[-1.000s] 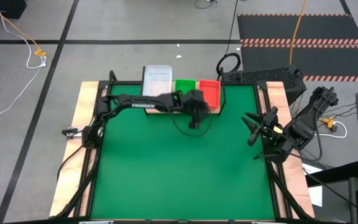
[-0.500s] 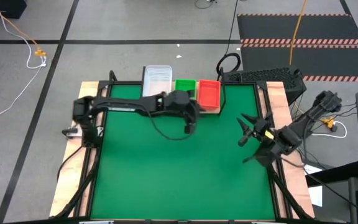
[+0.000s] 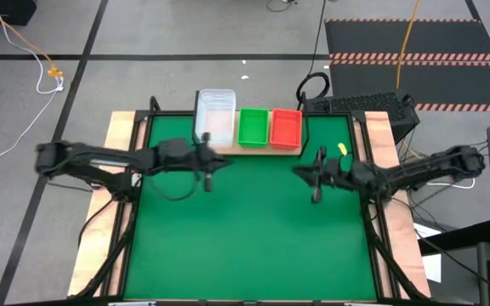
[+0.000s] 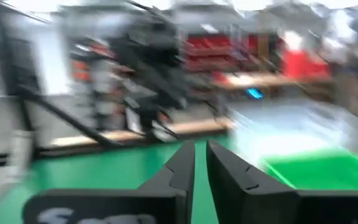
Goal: Stack baskets on shelf by color
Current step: Return to Home Position
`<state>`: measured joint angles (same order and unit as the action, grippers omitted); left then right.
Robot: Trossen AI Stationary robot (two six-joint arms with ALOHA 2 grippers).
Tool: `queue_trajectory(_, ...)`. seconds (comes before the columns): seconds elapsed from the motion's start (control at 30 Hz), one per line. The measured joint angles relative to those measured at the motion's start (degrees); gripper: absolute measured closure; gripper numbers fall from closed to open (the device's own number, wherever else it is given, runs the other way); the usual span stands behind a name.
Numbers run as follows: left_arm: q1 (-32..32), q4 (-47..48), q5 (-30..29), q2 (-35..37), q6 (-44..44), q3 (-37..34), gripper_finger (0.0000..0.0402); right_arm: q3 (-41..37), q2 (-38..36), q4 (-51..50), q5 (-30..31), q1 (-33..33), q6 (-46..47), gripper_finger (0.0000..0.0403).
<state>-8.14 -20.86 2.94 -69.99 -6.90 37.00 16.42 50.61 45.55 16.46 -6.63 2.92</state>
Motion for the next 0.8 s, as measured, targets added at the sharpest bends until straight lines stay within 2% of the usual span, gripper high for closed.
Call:
queue_trajectory(0.07, 0.0, -2.6, -1.1, 6.0, 0.8, -5.4, 0.0392, -0.5, -1.6, -3.6, -1.3, 3.3, 1.5, 0.0378)
queue_trajectory(0.17, -0.7, -10.0, -3.5, 14.5, 3.1, -14.8, 0.0387, 0.4, -6.9, -7.9, -6.9, 6.4, 2.1, 0.0390)
queue_trajectory(0.33, -3.0, -18.6, -4.5, 24.6, 8.0, -27.6, 0.0398, 3.8, -18.3, -27.6, -8.7, 9.0, 2.5, 0.0402)
queue_trajectory(0.43, -4.2, -19.2, -4.5, 29.4, 9.9, -30.5, 0.0394, 6.4, -24.1, -39.4, -8.4, 9.8, 4.0, 0.0402)
queue_trajectory(0.53, -4.7, -18.1, -4.0, 33.1, 10.6, -31.5, 0.0392, 7.5, -29.7, -46.7, -10.1, 9.3, 3.6, 0.0402)
queue_trajectory(0.67, -4.8, -13.2, -4.0, 37.8, 9.2, -31.8, 0.0398, 5.7, -36.4, -49.2, -14.2, 8.3, 2.5, 0.0402)
queue_trajectory(0.8, -5.7, -10.0, -4.4, 41.3, 8.3, -31.8, 0.0388, 0.7, -41.9, -49.3, -15.1, 8.0, 2.4, 0.0402)
